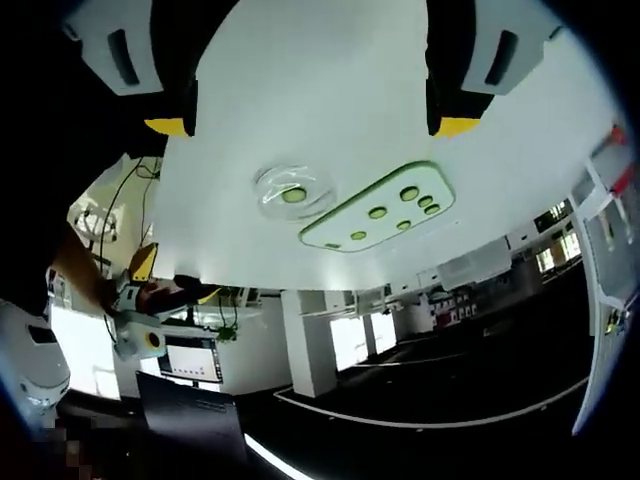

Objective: Open the petri dish lid, add cucumber slices into the petri dish, and close the lid

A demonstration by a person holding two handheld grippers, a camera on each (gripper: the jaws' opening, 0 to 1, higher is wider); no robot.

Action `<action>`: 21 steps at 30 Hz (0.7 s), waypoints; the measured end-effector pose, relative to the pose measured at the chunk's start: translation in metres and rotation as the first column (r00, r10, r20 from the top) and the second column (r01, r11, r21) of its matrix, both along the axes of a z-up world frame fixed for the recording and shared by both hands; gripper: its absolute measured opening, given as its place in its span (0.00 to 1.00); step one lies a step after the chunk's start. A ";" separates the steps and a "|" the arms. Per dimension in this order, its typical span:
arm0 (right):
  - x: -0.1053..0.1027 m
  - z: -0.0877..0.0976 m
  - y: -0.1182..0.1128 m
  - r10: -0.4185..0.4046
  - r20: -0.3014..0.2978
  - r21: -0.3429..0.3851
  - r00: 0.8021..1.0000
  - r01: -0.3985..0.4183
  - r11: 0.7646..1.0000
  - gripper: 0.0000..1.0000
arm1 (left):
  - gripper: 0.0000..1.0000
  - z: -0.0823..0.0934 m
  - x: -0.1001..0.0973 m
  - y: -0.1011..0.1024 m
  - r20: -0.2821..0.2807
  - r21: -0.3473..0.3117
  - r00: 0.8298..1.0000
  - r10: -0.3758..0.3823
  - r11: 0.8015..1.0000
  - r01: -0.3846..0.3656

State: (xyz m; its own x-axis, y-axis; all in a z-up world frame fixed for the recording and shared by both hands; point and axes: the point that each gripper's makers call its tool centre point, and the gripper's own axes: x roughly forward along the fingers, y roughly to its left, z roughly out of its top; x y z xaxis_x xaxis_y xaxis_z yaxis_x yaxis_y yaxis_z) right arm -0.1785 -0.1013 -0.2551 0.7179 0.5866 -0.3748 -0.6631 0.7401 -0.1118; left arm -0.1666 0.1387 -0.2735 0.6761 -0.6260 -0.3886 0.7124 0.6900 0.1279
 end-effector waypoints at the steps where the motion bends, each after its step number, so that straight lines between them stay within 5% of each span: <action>1: -0.002 0.002 -0.001 -0.004 0.004 0.005 1.000 0.004 1.000 0.97 | 0.95 0.001 -0.002 0.001 0.001 0.002 1.000 0.005 1.000 -0.005; 21: -0.030 0.020 0.000 -0.004 0.046 -0.016 0.999 0.005 1.000 0.97 | 0.95 0.017 -0.036 0.014 0.032 0.050 0.997 0.072 0.996 -0.074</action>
State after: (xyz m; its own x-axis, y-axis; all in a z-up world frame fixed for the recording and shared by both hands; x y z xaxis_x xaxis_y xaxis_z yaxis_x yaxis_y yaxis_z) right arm -0.2087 -0.1015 -0.2349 0.7369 0.5775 -0.3513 -0.6539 0.7407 -0.1540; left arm -0.2026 0.1525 -0.2565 0.7313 -0.5542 -0.3975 0.6555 0.7322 0.1850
